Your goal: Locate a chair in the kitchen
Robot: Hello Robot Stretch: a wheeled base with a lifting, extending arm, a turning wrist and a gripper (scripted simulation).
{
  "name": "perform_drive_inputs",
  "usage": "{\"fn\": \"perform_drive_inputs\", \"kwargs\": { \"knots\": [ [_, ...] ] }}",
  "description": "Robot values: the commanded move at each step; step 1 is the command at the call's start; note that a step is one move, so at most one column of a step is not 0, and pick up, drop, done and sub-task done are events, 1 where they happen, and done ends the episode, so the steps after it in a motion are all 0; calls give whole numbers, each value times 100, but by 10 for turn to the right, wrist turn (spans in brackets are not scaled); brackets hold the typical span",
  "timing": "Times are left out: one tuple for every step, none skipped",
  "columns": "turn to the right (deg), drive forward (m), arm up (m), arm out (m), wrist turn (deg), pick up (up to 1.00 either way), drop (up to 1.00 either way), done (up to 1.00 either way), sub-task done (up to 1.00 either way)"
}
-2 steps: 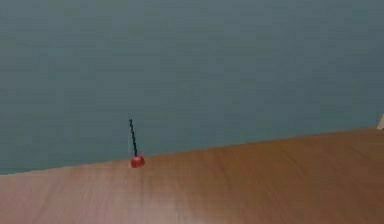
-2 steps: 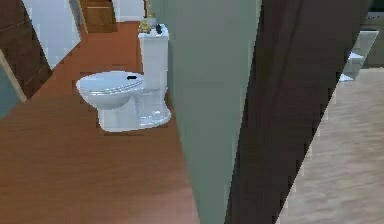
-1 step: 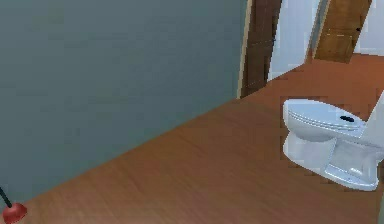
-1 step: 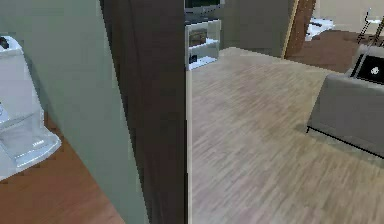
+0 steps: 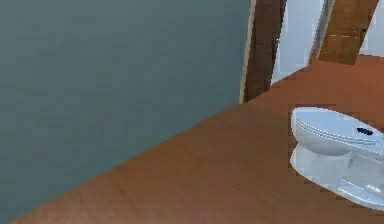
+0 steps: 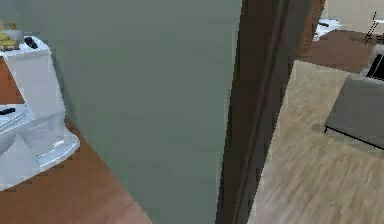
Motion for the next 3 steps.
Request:
{"fn": "perform_drive_inputs", "kwargs": {
  "knots": [
    [150,0,0,0,0,0,0,0,0],
    [0,100,0,0,0,0,0,0,0],
    [0,90,0,0,0,0,0,0,0]
  ]
}}
